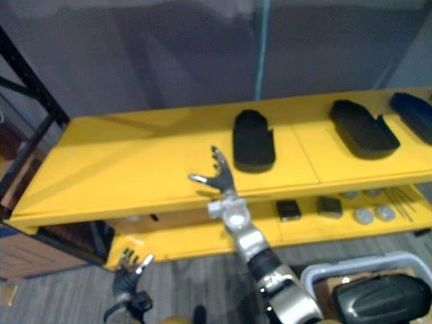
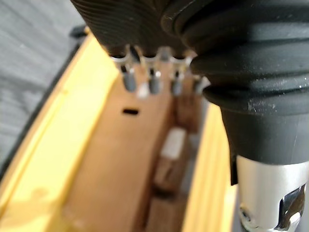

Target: Walk over and take plastic housings, then place them on the shelf

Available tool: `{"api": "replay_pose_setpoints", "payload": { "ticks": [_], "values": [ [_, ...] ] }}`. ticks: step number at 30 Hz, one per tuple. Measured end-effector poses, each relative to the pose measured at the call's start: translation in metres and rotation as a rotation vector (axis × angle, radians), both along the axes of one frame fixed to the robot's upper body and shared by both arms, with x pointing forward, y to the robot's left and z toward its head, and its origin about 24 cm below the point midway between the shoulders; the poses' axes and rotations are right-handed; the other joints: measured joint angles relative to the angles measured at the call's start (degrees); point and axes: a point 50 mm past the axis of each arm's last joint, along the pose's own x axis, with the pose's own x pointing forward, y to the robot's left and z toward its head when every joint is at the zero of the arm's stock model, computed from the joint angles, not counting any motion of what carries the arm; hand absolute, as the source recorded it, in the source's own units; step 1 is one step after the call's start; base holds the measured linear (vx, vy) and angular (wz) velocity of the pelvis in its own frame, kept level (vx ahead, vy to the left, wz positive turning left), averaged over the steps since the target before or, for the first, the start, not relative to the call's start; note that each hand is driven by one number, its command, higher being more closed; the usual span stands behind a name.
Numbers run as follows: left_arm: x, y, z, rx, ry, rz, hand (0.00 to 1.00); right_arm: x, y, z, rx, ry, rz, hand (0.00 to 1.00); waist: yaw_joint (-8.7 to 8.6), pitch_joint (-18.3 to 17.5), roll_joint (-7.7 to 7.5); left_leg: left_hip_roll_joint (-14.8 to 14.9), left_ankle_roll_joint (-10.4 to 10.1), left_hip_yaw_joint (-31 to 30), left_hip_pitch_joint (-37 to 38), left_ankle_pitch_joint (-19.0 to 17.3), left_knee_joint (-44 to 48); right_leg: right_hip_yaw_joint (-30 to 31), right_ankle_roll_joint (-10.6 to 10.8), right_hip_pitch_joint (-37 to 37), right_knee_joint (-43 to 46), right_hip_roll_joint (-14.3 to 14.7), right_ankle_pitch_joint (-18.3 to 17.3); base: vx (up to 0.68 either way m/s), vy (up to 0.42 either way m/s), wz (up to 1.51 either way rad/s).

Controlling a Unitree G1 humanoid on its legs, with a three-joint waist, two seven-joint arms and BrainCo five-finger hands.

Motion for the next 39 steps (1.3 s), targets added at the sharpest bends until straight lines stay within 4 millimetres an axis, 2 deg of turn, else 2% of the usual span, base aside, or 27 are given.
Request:
{"api": "replay_pose_setpoints", "payload": {
  "ticks": [4, 7, 9, 18, 21, 31, 35, 37, 39],
  "values": [
    [0.002, -0.011, -0.004, -0.022, 0.011, -0.048, 0.00, 0.007, 0.001, 0.008, -0.022, -0.018, -0.030, 0.00, 0.14, 0.7, 0.72, 0.2, -0.2, 0.0, 0.0, 0.1, 0.0, -0.2, 0.0, 0.2, -0.2, 0.3, 0.0, 0.00, -0.005, 0.02],
    [0.004, -0.013, -0.006, -0.028, 0.019, -0.053, 0.00, 0.015, -0.002, 0.002, -0.078, 0.029, -0.094, 0.00, 0.58, 0.9, 1.04, 0.4, -0.3, -0.1, -0.1, 0.2, 0.0, -0.3, 0.0, 0.2, -0.4, 0.5, 0.0, 0.00, 0.000, 0.00],
    [0.007, -0.013, -0.007, -0.027, 0.017, -0.057, 0.00, 0.020, -0.009, -0.003, -0.097, 0.068, -0.150, 0.00, 1.39, 1.2, 1.03, 0.5, -0.3, -0.2, -0.3, 0.2, 0.0, -0.5, -0.1, 0.2, -0.5, 0.6, 0.0, 0.01, -0.006, 0.03],
    [0.013, -0.010, -0.006, -0.014, 0.002, -0.067, 0.00, 0.040, -0.025, 0.003, -0.145, 0.131, -0.225, 0.00, 1.43, 3.5, 2.30, 0.6, -0.5, -0.9, -0.9, 0.4, 0.2, -1.0, -0.2, 0.0, -0.5, 0.8, -0.2, 0.00, -0.001, 0.03],
    [0.017, -0.017, -0.006, -0.019, 0.003, -0.104, 0.00, 0.049, -0.034, 0.007, -0.173, 0.139, -0.252, 0.00, 1.44, 4.2, 2.99, 0.6, -0.5, -0.9, -0.9, 0.4, 0.3, -1.0, -0.3, 0.0, -0.4, 0.8, -0.3, 0.00, 0.000, 0.00],
    [0.015, -0.019, -0.009, -0.033, 0.020, -0.108, 0.00, 0.052, -0.045, 0.006, -0.189, 0.132, -0.239, 0.00, 1.46, 4.4, 3.36, 1.1, -0.8, -1.5, -0.9, 0.6, 0.3, -1.9, -0.5, -0.7, 2.4, 0.6, -2.2, 0.00, -0.007, 0.03],
    [0.018, -0.025, -0.008, -0.054, 0.011, -0.123, 0.00, 0.053, -0.045, 0.009, -0.188, 0.100, -0.154, 0.00, 1.45, 5.4, 3.81, 1.3, -1.0, -1.5, -0.8, 0.7, 0.3, -1.9, -0.6, -1.0, 3.1, 0.6, -2.5, 0.00, 0.000, 0.00],
    [0.018, -0.025, -0.008, -0.055, 0.013, -0.126, 0.00, 0.052, -0.041, 0.010, -0.187, 0.078, -0.030, 0.00, 1.42, 5.5, 3.65, 1.5, -1.1, -1.4, -0.8, 0.8, 0.2, -1.8, -0.7, -1.2, 3.3, 0.8, -2.6, 0.00, -0.015, -0.02],
    [0.018, -0.025, -0.008, -0.055, 0.011, -0.127, 0.00, 0.047, -0.027, 0.010, -0.196, 0.052, 0.102, 0.00, 1.33, 5.5, 3.63, 1.7, -1.1, -1.3, -0.8, 0.8, 0.1, -1.6, -0.7, -1.3, 3.3, 1.0, -2.6, 0.01, -0.028, -0.04]
  ]
}}
